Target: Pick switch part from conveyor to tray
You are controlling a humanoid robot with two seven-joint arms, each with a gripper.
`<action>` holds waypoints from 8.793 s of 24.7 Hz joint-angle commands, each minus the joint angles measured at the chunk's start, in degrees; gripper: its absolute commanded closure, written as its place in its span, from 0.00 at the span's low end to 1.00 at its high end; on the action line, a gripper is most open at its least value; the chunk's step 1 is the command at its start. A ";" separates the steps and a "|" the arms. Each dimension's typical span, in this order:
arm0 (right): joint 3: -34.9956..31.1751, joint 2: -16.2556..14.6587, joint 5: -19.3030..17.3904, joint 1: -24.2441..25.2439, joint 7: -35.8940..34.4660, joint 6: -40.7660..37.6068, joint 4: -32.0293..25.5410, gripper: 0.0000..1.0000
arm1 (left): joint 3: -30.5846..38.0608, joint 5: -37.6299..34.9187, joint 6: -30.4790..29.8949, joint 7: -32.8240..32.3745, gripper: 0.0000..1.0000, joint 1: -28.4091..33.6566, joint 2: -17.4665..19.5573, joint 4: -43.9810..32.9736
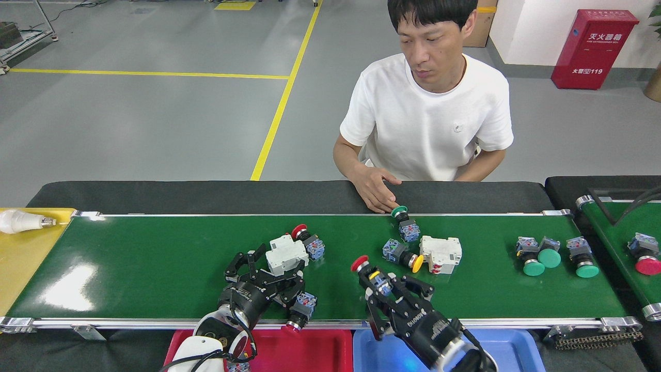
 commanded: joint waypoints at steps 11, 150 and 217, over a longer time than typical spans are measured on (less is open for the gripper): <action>-1.08 5.99 -0.45 2.40 9.32 -9.10 -0.53 0.00 | 1.25 0.75 -0.27 2.13 0.91 -0.30 0.65 -2.78; -8.64 1.59 8.42 13.30 -8.79 47.68 -7.91 0.01 | 23.49 15.25 -18.11 -0.60 0.00 37.41 6.54 -36.00; -19.01 -1.48 3.50 10.75 -8.79 44.69 -0.18 0.01 | 19.18 17.89 -8.71 6.70 0.94 38.11 15.59 -38.20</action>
